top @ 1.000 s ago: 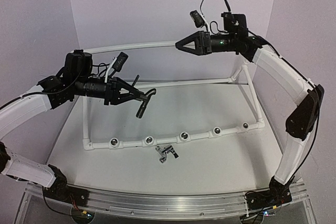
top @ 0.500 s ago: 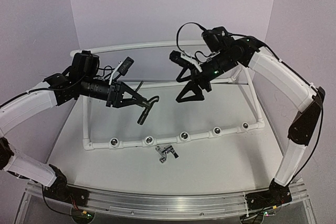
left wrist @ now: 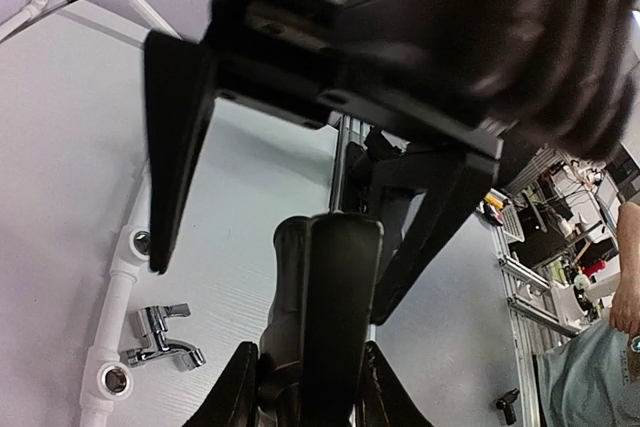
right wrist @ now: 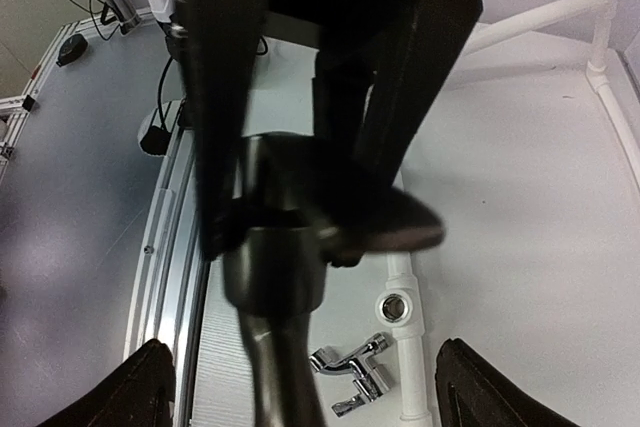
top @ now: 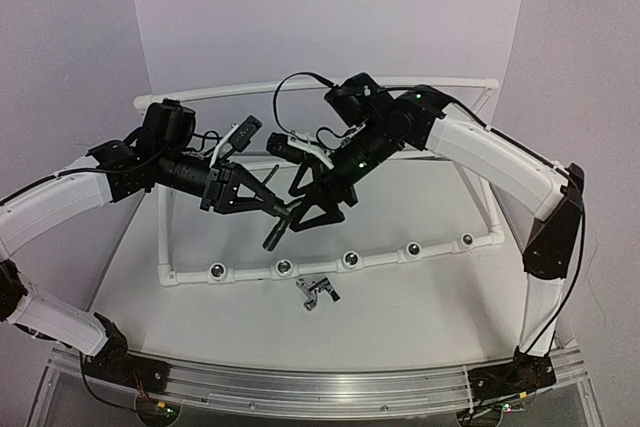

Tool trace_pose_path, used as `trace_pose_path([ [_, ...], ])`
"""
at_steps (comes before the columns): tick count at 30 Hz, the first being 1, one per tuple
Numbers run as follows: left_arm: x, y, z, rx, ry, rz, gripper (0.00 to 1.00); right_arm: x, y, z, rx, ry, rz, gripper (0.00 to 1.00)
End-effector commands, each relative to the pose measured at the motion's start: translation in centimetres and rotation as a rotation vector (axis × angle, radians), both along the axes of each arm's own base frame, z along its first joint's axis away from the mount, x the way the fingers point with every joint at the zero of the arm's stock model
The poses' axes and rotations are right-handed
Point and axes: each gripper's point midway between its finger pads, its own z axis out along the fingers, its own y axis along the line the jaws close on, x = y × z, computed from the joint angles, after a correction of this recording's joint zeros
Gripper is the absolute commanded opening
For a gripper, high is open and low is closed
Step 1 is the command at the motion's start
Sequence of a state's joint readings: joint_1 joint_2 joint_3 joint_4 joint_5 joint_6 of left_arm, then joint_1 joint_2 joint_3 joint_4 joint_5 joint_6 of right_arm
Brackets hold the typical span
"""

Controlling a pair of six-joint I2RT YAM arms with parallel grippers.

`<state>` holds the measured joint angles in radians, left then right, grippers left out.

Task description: Install the water faucets

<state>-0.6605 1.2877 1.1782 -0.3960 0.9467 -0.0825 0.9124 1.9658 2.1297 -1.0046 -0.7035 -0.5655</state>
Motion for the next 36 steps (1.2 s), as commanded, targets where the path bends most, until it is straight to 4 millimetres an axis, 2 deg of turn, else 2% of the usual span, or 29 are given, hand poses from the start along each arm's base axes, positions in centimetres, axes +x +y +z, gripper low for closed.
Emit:
trace_pose_path([
  [1, -1.0, 0.0, 3.1, -0.071, -0.099, -0.044, 0.00, -0.1, 0.7, 0.5, 0.022, 0.052, -0.012, 0.83],
  [7, -1.0, -0.3, 3.4, -0.083, -0.120, -0.054, 0.00, -1.3, 1.4, 0.4, 0.042, 0.104, 0.036, 0.60],
  [11, -1.1, -0.4, 3.6, -0.086, -0.130, -0.064, 0.00, -2.0, 1.6, 0.8, 0.064, 0.125, 0.072, 0.50],
  [24, -1.4, -0.6, 3.7, -0.096, -0.145, -0.072, 0.00, -2.8, 2.1, 0.7, 0.069, 0.148, 0.107, 0.34],
  [26, -1.3, -0.5, 3.7, -0.094, -0.150, -0.067, 0.00, -2.9, 2.0, 0.5, 0.062, 0.149, 0.111, 0.25],
  [30, -1.2, -0.4, 3.7, -0.089, -0.159, -0.052, 0.02, -3.0, 1.5, 0.2, 0.040, 0.137, 0.115, 0.01],
  [31, -1.2, -0.3, 3.7, -0.085, -0.161, -0.044, 0.06, -3.0, 1.4, 0.2, 0.037, 0.133, 0.114, 0.00],
  [34, -0.9, -0.1, 3.6, -0.074, -0.166, -0.015, 0.38, -3.0, 1.1, 0.2, 0.027, 0.121, 0.103, 0.00],
  [36, -0.7, -0.1, 3.4, -0.065, -0.159, 0.002, 0.52, -2.9, 0.8, 0.2, 0.021, 0.107, 0.095, 0.00],
])
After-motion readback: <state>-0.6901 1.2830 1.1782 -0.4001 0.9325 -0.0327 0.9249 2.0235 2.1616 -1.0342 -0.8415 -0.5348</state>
